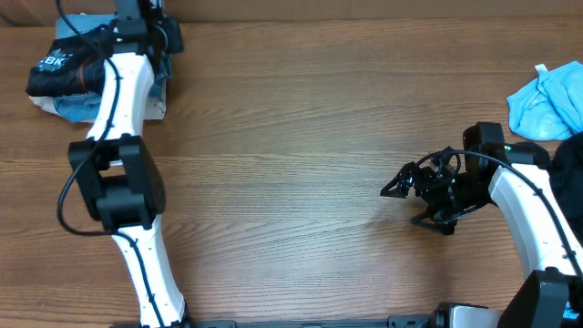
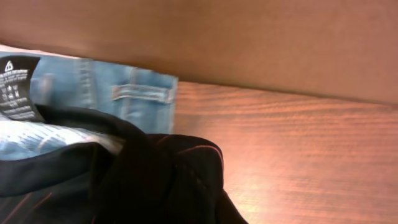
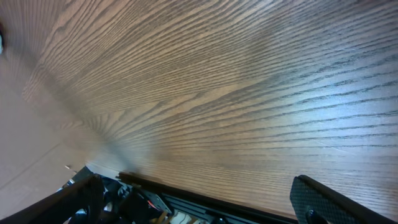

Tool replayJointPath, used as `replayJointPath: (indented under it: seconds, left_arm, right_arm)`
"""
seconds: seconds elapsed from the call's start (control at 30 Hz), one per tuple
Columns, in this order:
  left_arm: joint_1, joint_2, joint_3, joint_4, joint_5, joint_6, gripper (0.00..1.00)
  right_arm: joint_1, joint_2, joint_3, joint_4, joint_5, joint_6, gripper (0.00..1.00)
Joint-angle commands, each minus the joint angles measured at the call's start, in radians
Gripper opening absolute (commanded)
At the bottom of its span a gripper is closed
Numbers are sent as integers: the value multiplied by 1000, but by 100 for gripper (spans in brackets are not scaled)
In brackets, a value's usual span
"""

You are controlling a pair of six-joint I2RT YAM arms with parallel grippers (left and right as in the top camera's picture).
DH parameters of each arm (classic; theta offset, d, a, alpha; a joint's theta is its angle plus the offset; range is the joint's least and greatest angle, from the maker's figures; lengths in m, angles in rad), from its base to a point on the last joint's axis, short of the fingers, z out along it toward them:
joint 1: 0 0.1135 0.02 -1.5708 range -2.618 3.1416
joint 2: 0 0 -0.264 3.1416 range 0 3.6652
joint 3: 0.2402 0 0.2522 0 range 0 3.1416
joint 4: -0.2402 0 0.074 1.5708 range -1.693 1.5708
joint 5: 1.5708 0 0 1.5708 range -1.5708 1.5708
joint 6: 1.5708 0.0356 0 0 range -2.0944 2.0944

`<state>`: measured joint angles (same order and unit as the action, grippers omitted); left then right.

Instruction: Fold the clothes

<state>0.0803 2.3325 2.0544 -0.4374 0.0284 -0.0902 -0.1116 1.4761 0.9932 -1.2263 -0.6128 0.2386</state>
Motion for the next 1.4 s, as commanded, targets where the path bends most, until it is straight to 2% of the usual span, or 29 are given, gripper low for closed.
replayJointPath:
  seconds: [0.0, 0.1, 0.2, 0.33, 0.43, 0.53, 0.67, 0.8, 0.9, 1.03, 1.2, 1.3, 1.37]
  left_arm:
    - [-13, 64, 19, 48, 34, -121, 22]
    - [-20, 103, 19, 48, 39, -127, 54]
    - [-22, 107, 21, 16, 0, -112, 65]
    - [-17, 68, 56, -33, -20, -74, 73]
    - [-13, 20, 120, -95, -23, -55, 84]
    - [-11, -24, 207, -167, -33, -55, 90]
    - [7, -74, 338, -284, -55, -37, 90]
    - [64, -85, 431, -391, -126, 11, 82]
    - [129, -80, 433, -449, -112, 36, 79]
    - [249, -50, 432, -513, 31, 56, 80]
    - [383, 0, 432, -542, 298, 114, 85]
    - [430, 45, 432, -546, 296, 113, 84]
    - [444, 68, 432, -545, 245, 113, 83]
  right_arm:
    - [-4, -23, 24, 2, 1, -6, 100]
    - [-4, -23, 24, -2, 1, -3, 100]
    - [-4, -23, 24, -14, 1, -4, 100]
    - [-4, -23, 24, -13, 1, -3, 100]
    - [-4, -23, 24, -13, 1, -3, 100]
    - [-4, -23, 24, -13, 0, -3, 100]
    - [-4, -23, 24, -14, 0, -3, 100]
    - [-4, -23, 24, -14, 0, -3, 100]
    - [-4, -23, 24, -13, 0, -3, 100]
    - [-4, -23, 24, -13, 0, -3, 100]
    - [-4, -23, 24, -13, -21, -3, 100]
    - [-4, -23, 24, -15, -42, -3, 100]
    - [-4, -23, 24, -19, -48, -3, 100]
